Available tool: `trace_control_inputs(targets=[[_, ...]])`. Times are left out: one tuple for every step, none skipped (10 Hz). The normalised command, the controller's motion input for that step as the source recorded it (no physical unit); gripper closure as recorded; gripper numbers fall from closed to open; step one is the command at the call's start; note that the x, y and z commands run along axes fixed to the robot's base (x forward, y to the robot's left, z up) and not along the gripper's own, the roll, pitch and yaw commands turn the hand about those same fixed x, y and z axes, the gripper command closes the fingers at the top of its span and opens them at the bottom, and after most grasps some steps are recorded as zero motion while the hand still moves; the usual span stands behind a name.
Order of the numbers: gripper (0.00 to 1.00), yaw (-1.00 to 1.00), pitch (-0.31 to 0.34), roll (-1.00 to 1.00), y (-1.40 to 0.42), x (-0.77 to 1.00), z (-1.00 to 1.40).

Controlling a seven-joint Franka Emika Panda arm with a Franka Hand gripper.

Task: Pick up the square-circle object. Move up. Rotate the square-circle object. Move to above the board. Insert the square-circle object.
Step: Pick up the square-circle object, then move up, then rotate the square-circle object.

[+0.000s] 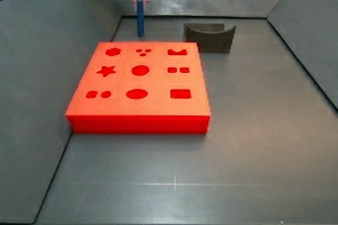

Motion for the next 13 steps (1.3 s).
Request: trace_control_inputs(targets=[[1.00,0.00,0.000,0.00,0.00,0.00,0.00],[1.00,0.00,0.000,0.00,0.00,0.00,0.00],[1.00,0.00,0.000,0.00,0.00,0.00,0.83],[1.00,0.01,0.027,-0.01,-0.05,-0.04,0.78],[1.00,0.01,0.037,0.01,-0.04,-0.05,0.69],[1.00,0.01,0.052,0.05,-0.02,-0.04,0.53],[1.00,0.01,0.066,0.08,-0.01,-0.03,0.40],[1.00,0.01,0.077,0.10,-0.01,-0.03,0.22],[1.00,0.00,0.000,0.00,-0.85,0.30,1.00],[1.00,0.00,0.014,0.00,-0.87,0.31,1.00],[1.00,0.01,0.054,0.01,-0.82,0.27,1.00],[1.00,0.01,0.076,0.04,-0.70,0.22,1.00],[1.00,0.02,0.083,0.06,-0.59,0.19,1.00]])
